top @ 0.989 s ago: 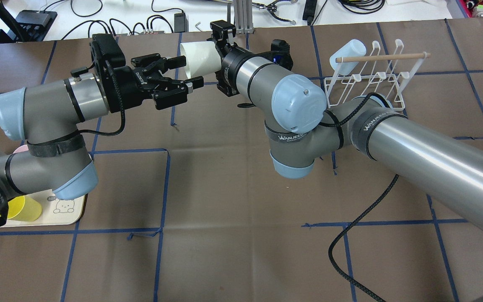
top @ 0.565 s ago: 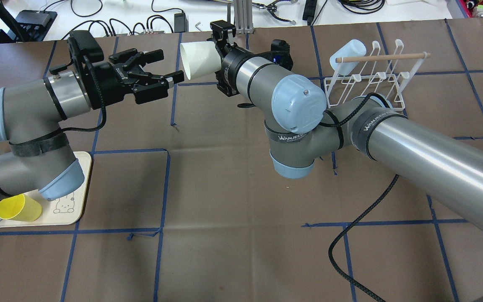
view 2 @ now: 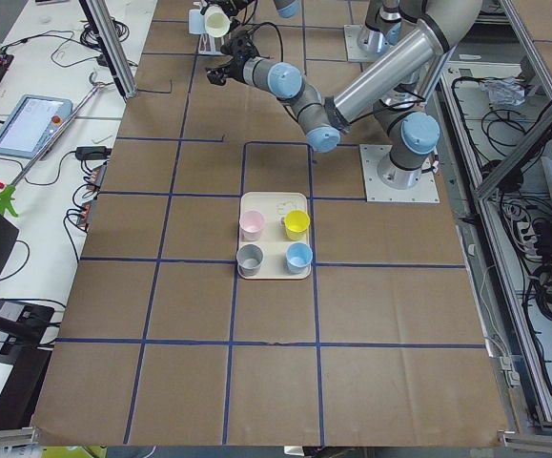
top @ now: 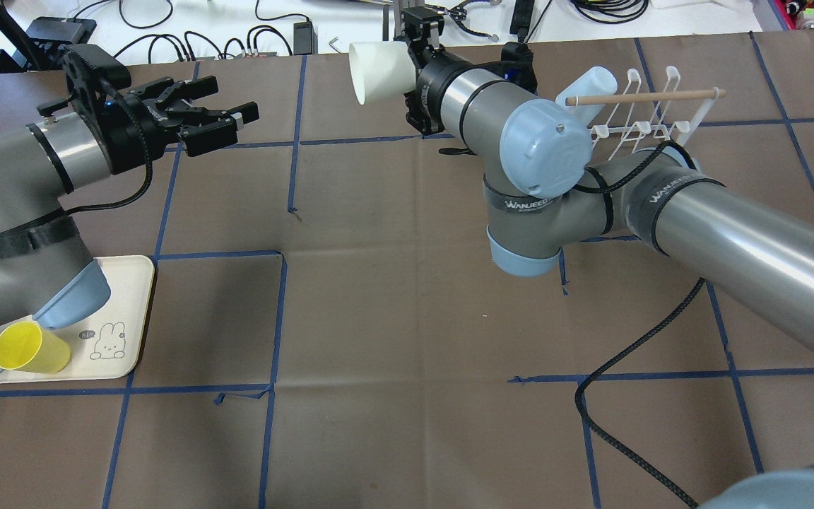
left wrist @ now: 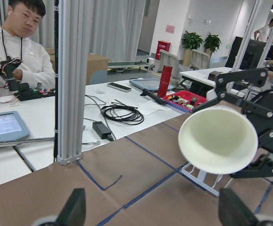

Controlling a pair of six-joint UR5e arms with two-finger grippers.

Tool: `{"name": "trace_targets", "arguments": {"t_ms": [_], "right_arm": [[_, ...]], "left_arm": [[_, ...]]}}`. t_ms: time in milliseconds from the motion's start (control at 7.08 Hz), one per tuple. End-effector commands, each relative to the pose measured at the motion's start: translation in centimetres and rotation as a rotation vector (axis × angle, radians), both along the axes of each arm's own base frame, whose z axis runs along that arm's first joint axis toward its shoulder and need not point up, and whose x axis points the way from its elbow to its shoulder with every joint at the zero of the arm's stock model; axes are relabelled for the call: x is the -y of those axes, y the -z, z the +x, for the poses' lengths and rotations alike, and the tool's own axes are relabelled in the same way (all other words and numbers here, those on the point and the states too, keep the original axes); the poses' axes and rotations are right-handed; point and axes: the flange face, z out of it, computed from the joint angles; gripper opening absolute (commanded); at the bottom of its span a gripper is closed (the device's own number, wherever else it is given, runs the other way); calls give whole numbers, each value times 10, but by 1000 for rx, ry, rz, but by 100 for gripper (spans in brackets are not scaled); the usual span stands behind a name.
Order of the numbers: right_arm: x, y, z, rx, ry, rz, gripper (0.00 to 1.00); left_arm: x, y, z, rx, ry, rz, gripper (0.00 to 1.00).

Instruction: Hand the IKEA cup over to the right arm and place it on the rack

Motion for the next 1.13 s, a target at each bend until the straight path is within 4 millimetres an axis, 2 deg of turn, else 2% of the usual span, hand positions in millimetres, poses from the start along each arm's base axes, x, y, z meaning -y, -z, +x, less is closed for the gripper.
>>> {"name": "trace_targets", "arguments": {"t_ms": [0, 141, 283, 424, 707, 848, 989], "right_arm": [[26, -4, -56, -215, 3, -105, 9], [38, -1, -92, -402, -16, -165, 9], [48, -2, -127, -565, -30, -216, 8], [56, -3, -156, -698, -36, -246, 7], [66, -11, -195, -973, -93, -318, 7], [75, -21, -220, -1089, -102, -353, 7], [84, -26, -248, -1211, -114, -374, 6]], "left_arm": [[20, 11, 25, 203, -217, 182, 99], [33, 17, 26, 317, -288, 291, 99], [39, 20, 13, 397, -365, 402, 99], [49, 13, 3, 440, -478, 507, 99], [58, -26, -23, 511, -562, 744, 99], [55, -47, -39, 510, -573, 859, 99], [47, -59, -46, 528, -606, 936, 99]]}}
